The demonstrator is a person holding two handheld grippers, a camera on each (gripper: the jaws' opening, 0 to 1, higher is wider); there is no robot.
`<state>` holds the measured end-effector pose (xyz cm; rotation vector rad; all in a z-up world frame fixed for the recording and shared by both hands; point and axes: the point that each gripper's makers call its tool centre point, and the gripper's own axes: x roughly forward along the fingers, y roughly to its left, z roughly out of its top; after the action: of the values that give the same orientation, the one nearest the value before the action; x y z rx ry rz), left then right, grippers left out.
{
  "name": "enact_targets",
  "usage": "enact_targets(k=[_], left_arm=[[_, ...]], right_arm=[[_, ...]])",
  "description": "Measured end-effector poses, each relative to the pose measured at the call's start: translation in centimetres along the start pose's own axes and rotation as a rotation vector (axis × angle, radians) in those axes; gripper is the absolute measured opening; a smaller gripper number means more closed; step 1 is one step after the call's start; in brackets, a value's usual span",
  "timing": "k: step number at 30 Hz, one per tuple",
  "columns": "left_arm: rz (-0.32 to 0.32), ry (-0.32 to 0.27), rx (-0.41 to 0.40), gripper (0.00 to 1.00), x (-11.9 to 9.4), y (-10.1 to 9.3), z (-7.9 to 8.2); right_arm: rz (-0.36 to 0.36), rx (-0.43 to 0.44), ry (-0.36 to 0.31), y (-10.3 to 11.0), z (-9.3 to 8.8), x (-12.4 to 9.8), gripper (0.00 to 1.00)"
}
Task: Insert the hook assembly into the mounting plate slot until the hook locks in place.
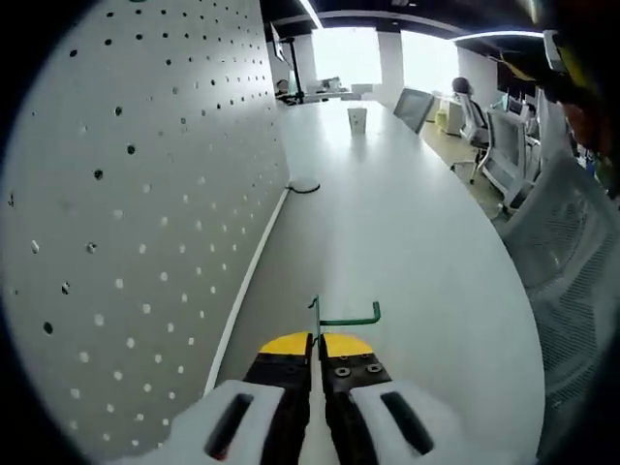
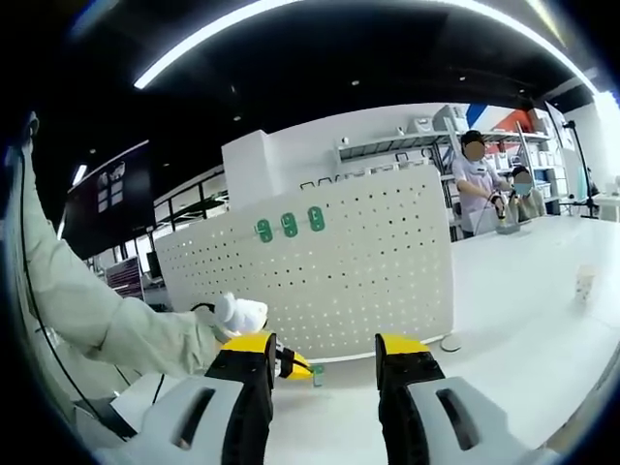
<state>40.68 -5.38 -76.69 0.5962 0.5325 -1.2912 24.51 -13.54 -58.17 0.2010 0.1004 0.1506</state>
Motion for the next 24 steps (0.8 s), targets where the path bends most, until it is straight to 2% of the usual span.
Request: enact_targets(k=[6, 16, 24], left_arm=[[0.023, -0.028, 0.013, 0.03, -1.0, -0.2, 1.0], [0.102, -0.074, 0.008, 0.03, -3.6, 0.9, 2.2], [0.194, -0.131, 0.024, 0.04, -6.2, 1.8, 3.7]], right_arm=[[0.008, -0.012, -0.016, 0.3, 0.8, -0.3, 0.39], [0.034, -0.042, -0.045, 1.3, 2.1, -0.7, 0.39], [0.050, -0.048, -0.062, 1.8, 2.9, -1.0, 0.39]])
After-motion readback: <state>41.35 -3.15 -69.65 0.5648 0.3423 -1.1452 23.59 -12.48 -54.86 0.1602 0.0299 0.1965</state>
